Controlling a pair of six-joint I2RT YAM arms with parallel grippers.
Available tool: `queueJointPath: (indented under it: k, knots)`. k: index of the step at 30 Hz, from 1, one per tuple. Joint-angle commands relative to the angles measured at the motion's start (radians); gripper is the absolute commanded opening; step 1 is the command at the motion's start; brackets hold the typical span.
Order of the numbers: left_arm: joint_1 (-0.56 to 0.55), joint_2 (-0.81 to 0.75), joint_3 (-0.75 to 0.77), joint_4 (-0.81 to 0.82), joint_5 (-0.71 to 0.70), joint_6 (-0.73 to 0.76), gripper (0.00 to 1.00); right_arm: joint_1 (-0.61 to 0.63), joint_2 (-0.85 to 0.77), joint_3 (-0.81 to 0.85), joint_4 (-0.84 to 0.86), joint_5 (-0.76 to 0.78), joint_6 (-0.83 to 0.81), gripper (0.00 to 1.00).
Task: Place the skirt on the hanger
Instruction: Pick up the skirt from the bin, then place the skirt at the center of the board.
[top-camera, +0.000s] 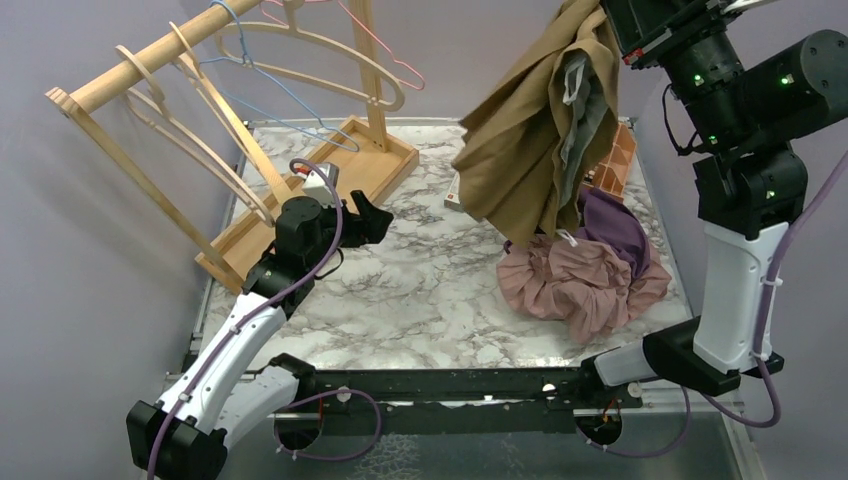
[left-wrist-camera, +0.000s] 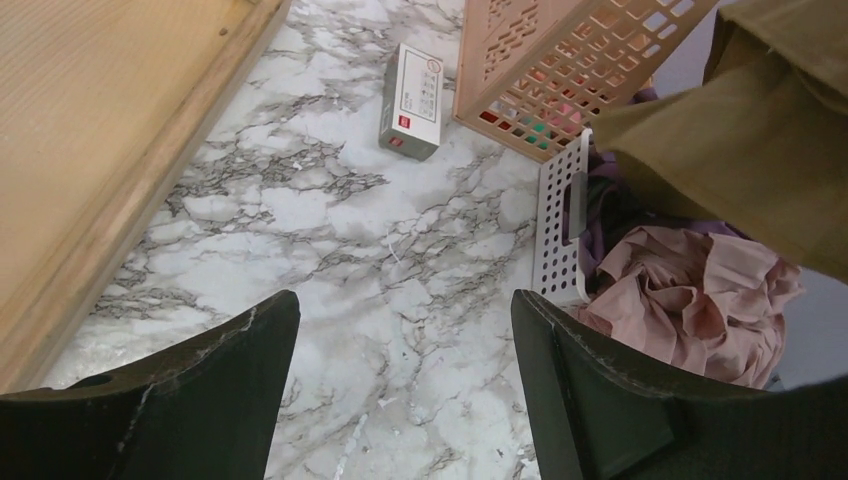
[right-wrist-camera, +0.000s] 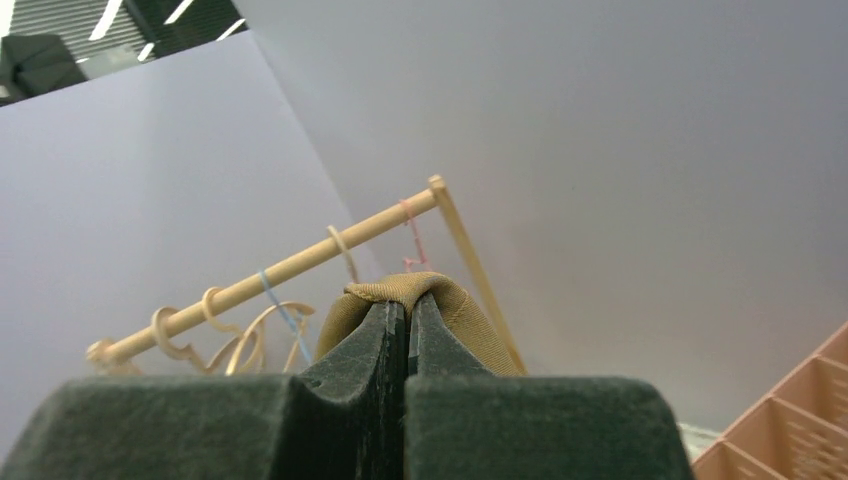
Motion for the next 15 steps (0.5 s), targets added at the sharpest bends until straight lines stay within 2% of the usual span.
queueJointPath:
  k: [1, 5, 9, 15]
  knots:
    - [-0.003, -0.016, 0.019, -0.036, 0.0, 0.003, 0.8, -0.007, 0.056, -0.032, 0.045, -0.157, 0.136, 0.01]
    - [-0.003, -0.036, -0.009, -0.037, 0.024, -0.015, 0.8, 0.028, 0.055, -0.281, 0.076, -0.299, 0.222, 0.01]
    - [-0.003, -0.098, -0.05, -0.037, -0.002, -0.042, 0.8, 0.23, 0.02, -0.558, 0.092, -0.205, 0.184, 0.01]
    - [-0.003, -0.201, -0.088, -0.075, -0.065, -0.068, 0.78, 0.388, 0.074, -0.896, 0.099, -0.264, 0.199, 0.01]
